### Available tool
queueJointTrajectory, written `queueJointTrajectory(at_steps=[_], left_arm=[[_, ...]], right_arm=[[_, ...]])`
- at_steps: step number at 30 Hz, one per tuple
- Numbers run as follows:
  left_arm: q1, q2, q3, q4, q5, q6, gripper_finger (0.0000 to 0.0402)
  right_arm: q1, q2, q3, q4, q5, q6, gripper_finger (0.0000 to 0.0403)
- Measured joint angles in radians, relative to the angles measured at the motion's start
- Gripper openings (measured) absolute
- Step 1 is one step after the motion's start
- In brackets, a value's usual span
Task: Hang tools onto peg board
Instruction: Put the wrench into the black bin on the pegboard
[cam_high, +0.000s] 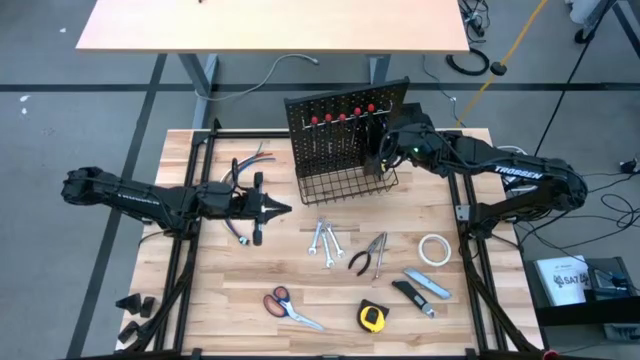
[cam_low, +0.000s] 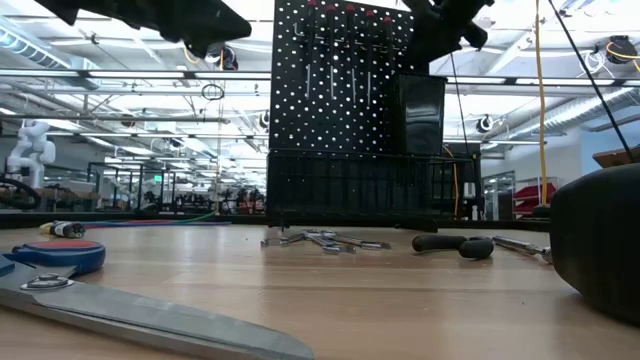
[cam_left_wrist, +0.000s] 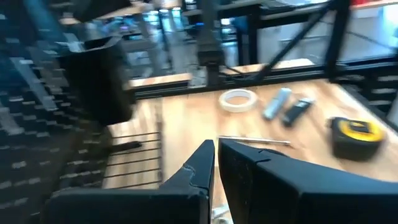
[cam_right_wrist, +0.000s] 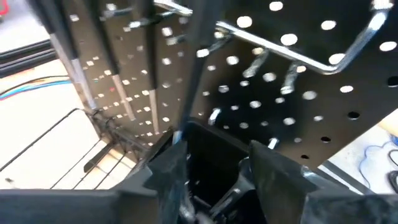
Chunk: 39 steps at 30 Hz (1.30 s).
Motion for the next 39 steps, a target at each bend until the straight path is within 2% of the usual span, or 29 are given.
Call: queueJointTrajectory(at_steps=[4, 7, 12, 17, 22, 28, 33, 37, 39], left_arm=[[0.0, 0.0, 0.0, -0.039, 0.094, 0.0, 0.003], [0.0, 0.009, 0.0, -0.053, 0.135, -0.001, 0.003], [0.0, 0.068, 0.0, -0.037, 0.155, -0.002, 0.003], [0.0, 0.183, 0.0, -0.021, 0.157, -0.027, 0.003], [-0.018, 0.36, 0.0, 0.114, 0.174, -0.054, 0.003], [-0.026, 0.575, 0.002, 0.327, 0.115, -0.019, 0.002], [-0.01, 0.684, 0.005, 0.481, 0.01, -0.025, 0.0005], [-0.001, 0.735, 0.006, 0.517, -0.043, -0.027, 0.0004], [0.002, 0.761, 0.02, 0.516, -0.045, -0.042, 0.0004]], right_arm=[[0.042, -0.006, 0.0, -0.046, -0.008, 0.011, 0.0171], [0.079, -0.006, 0.0, -0.085, -0.072, 0.056, 0.0168], [0.17, -0.003, -0.05, -0.056, -0.197, 0.131, 0.0167], [0.28, -0.002, -0.178, 0.037, -0.213, 0.192, 0.0167], [0.368, -0.002, -0.381, 0.307, -0.217, 0.214, 0.0167], [0.404, 0.059, -0.595, 0.732, -0.343, 0.24, 0.0161], [0.405, 0.219, -0.603, 0.834, -0.361, 0.231, 0.0111], [0.405, 0.328, -0.585, 0.912, -0.34, 0.176, 0.0034], [0.405, 0.369, -0.573, 0.936, -0.304, 0.15, 0.0009]])
